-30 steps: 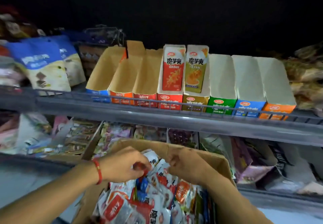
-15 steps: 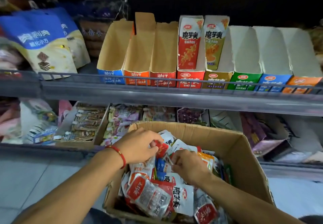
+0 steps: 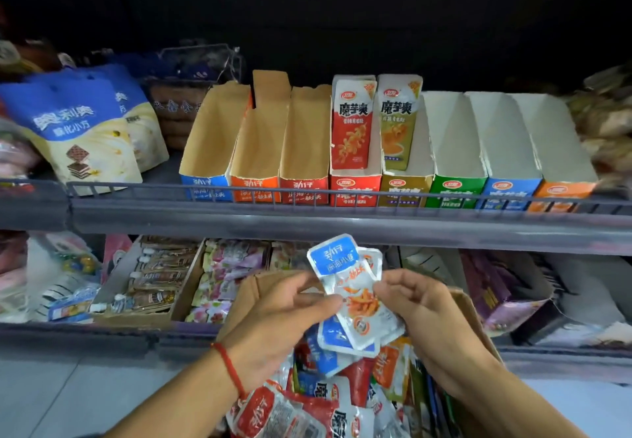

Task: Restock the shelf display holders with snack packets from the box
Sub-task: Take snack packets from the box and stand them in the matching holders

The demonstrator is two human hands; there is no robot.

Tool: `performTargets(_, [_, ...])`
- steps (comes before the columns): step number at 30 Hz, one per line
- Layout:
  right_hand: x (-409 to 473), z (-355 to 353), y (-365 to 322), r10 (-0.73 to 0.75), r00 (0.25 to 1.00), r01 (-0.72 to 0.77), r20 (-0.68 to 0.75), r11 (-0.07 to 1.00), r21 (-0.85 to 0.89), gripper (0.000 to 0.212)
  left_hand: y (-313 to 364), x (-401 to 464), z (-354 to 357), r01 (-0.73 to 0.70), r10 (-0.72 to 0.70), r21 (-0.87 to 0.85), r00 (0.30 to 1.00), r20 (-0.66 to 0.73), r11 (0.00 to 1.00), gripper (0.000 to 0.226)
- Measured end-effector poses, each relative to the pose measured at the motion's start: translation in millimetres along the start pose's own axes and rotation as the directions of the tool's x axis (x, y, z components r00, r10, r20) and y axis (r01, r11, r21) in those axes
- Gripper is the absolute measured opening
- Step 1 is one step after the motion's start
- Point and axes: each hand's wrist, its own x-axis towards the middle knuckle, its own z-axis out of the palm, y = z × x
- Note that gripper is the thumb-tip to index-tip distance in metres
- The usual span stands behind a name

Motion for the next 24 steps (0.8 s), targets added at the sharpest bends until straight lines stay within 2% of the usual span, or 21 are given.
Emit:
performTargets(4, [-6.7,2.1,-1.5,-0.004,1.0,0.004,0.005,0.995,-0.098,0.019,2.2,-1.0,3.3,-0.122,0.134,0.194,0.99,-0.049,0.973,0.027])
performTargets(7, [-8.2,2.4,-0.8,-0.084,0.996,0.083,0.001,0.98,-0.183,0.032,1.7,-4.4,6.2,-0.186,0.198,0.271,0.98,-0.018,0.944,0.028])
performTargets(11, [-2.4,-3.8,2.4,-0.141,0.982,0.114,-0.123,0.973,-0.203,0.021,-2.4,-5.4,5.3,-0.222,0.214,0.304,0.975,0.061,0.926,0.033])
performTargets(15, [1.9,-18.0,-7.1,-0.22,0.946,0.17,-0.237,0.962,-0.215,0.017,-3.4,-3.4,-1.7,-0.189,0.191,0.23,0.981,0.012,0.955,0.032])
performTargets(20, [-0.8,-25.9,-16.9,-0.214,0.966,0.196,-0.146,0.973,-0.125,0.022,-0.9,-0.4,-9.7,-0.145,0.149,0.134,0.989,-0.021,0.98,0.032])
performTargets(24, [-1.0,-14.7,-5.0,-0.148,0.988,0.134,-0.055,0.97,-0.201,0.021,0.9,-3.0,-6.0,-0.118,0.116,0.081,0.993,0.021,0.99,0.032])
